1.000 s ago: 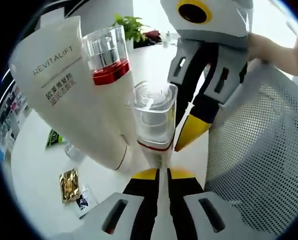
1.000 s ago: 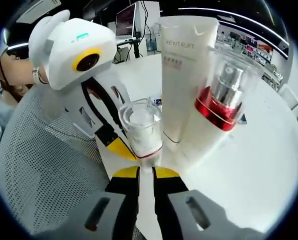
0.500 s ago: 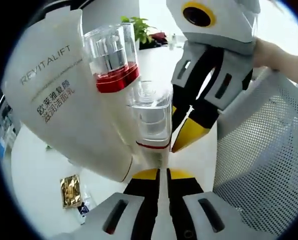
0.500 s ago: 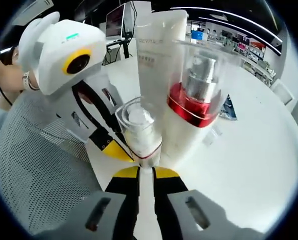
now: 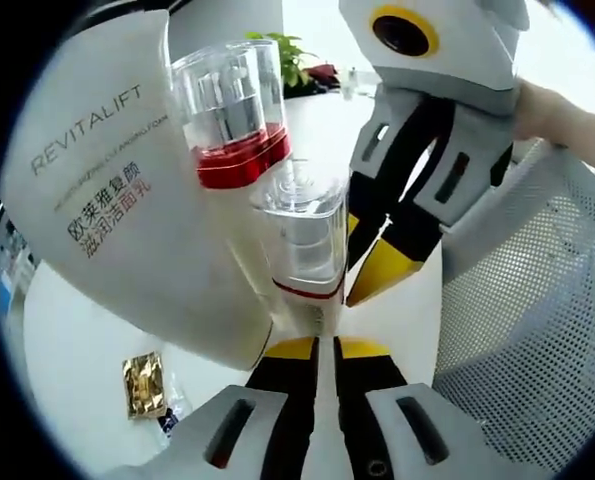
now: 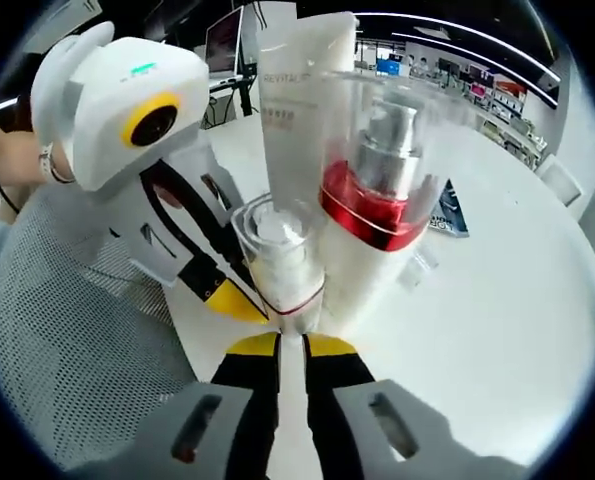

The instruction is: Arrange the skincare products in the storage area until every visible bottle or jar stands upright without overlapping.

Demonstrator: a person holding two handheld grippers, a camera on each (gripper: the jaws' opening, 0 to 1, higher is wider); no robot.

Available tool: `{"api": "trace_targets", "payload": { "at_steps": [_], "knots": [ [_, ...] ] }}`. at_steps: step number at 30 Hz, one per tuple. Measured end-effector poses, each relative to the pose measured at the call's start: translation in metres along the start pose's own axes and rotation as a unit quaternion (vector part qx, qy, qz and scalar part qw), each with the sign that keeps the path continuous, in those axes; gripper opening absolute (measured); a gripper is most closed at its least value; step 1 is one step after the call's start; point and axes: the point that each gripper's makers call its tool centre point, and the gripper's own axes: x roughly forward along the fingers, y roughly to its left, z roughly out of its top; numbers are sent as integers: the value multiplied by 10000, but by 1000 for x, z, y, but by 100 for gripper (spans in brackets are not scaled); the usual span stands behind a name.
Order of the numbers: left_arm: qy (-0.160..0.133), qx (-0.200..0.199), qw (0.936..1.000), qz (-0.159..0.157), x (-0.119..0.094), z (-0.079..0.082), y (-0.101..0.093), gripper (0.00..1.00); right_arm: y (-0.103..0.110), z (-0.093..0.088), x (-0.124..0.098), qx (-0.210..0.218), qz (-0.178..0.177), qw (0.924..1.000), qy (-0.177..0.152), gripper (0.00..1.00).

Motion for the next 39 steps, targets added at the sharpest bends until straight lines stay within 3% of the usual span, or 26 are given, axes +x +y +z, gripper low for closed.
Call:
{"api": "trace_targets", "payload": {
  "at_steps": [14, 28, 39],
  "knots": [
    [-68, -165, 9998, 71, -13, -1, -1, 3, 4, -4, -8, 49, -20, 10000, -7, 10],
    [-288, -711, 9955, 556, -55, -9, 12, 10, 7, -1, -29, 219, -203, 9994, -163, 23],
    [-475, -840, 9905, 983, -91, -12, 26, 32, 7, 18, -52, 127, -421, 9983, -376, 41]
  ]
}}
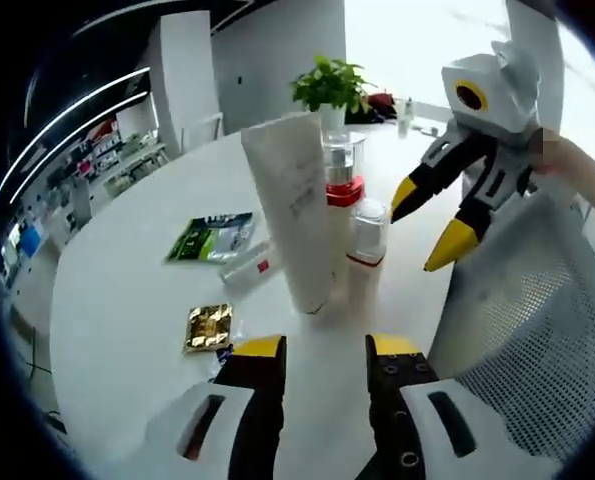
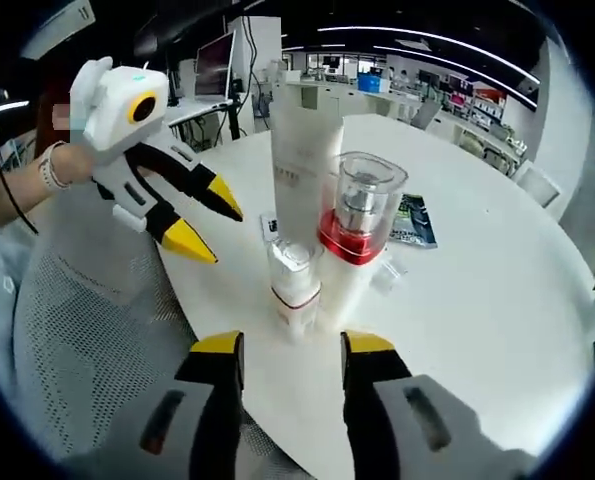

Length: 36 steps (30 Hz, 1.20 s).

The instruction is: Arrange the skincare products in the storage area until every visible bottle or jar stands upright without overlapping.

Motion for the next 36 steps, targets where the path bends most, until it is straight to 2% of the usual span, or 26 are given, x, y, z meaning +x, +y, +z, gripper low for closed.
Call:
{"api": "trace_targets", "payload": {
  "at_steps": [10, 15, 25, 27, 30, 36],
  "knots": [
    [-111, -18, 9995, 278, -30, 8, 13, 50, -5, 21, -22, -157, -282, 9994, -115, 61],
    [-194, 14, 9988, 443, -45, 16, 19, 61, -10, 38, -35, -178, -425, 9985, -308, 70],
    [-216, 79, 9988, 431, -60, 25, 18, 91, -12, 55, -45, -269, -570, 9968, -492, 88],
    [-182, 151, 9988, 432, -62, 26, 18, 92, -14, 56, -46, -228, -632, 9963, -530, 94],
    [-158, 202, 9986, 470, -64, 26, 20, 97, -13, 58, -48, -253, -600, 9964, -535, 95],
    [-269, 157, 9985, 445, -69, 31, 20, 97, -13, 60, -49, -285, -639, 9960, -560, 99]
  ]
}}
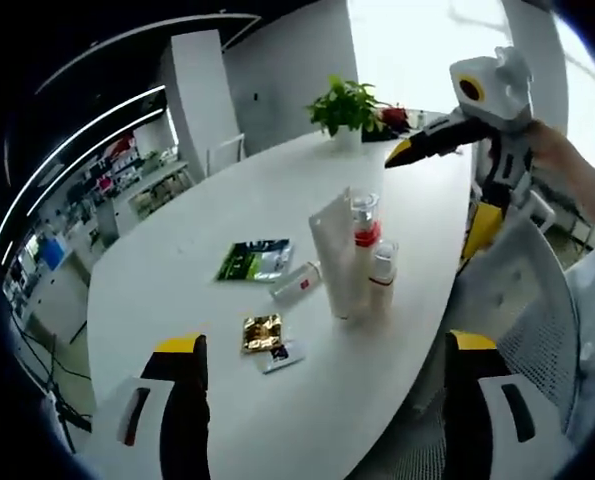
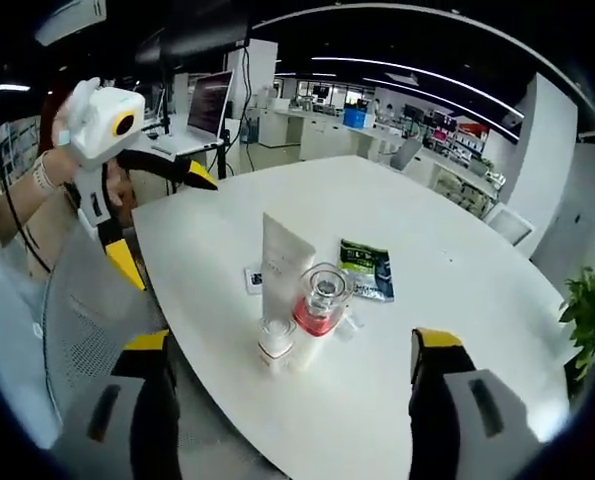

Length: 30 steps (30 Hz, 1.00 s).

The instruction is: Arrange the skincare products in the storage area until every visible bottle or jar stands upright without overlapping.

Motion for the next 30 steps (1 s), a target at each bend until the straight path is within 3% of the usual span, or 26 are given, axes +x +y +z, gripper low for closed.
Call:
{"api": "trace_targets", "payload": {
  "at_steps": [13, 23, 30],
  "knots": [
    [128, 88, 9999, -11, 5, -3, 7, 97, -3, 2, -1, -69, -41, 10000, -59, 100],
    [163, 430, 9989, 135, 25, -1, 30, 97, -5, 3, -1, -103, -78, 9999, -80, 100],
    [202, 881, 9956, 242, 54, 3, 51, 75, -2, 3, 1, -98, 1, 9999, -57, 100]
  ]
}}
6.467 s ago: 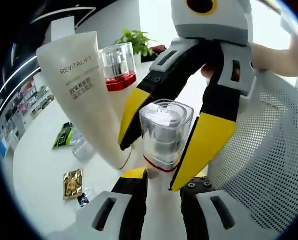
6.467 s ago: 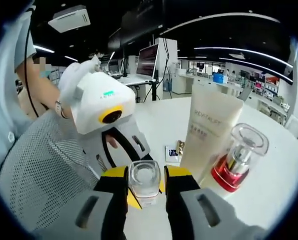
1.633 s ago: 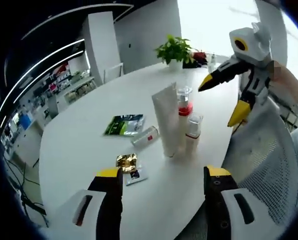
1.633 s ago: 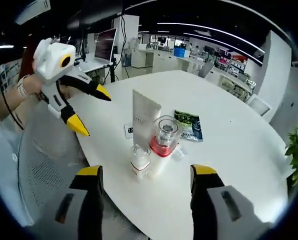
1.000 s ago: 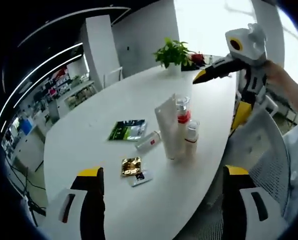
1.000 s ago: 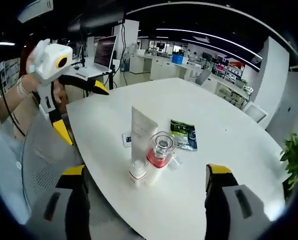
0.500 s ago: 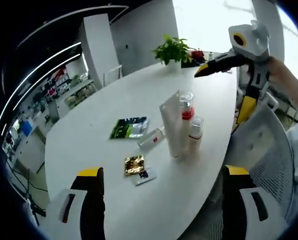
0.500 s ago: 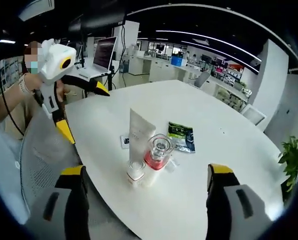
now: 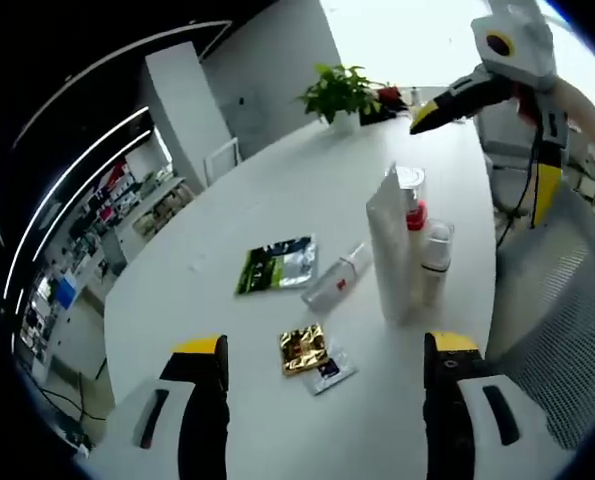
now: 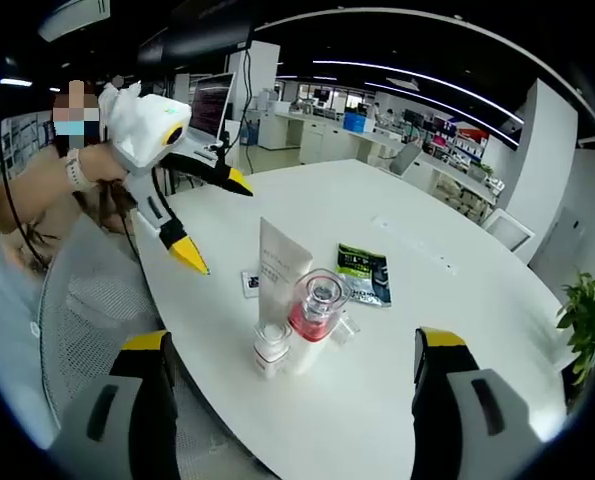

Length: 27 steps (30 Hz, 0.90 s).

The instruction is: Arrange the skincare products in the storage area until every visible bottle or jar stands upright without overlapping.

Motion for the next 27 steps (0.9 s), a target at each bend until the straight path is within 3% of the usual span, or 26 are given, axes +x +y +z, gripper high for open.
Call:
{"api": "trace_targets", "payload": {
  "at_steps": [6, 10, 18, 27],
  "knots": [
    [-86, 378, 9992, -37, 27, 8, 11, 61, 0, -3, 1, 51, 23, 10000, 53, 100],
    [-44, 743, 9965, -377, 48, 11, 4, 59, 0, -4, 2, 70, 48, 9999, 83, 100],
    [165, 1363, 9875, -768, 87, 15, 1, 55, 0, -7, 4, 95, 105, 9998, 155, 100],
    [174, 1702, 9788, -1130, 116, 25, -5, 52, 3, -8, 6, 127, 210, 9995, 184, 98]
  ]
}}
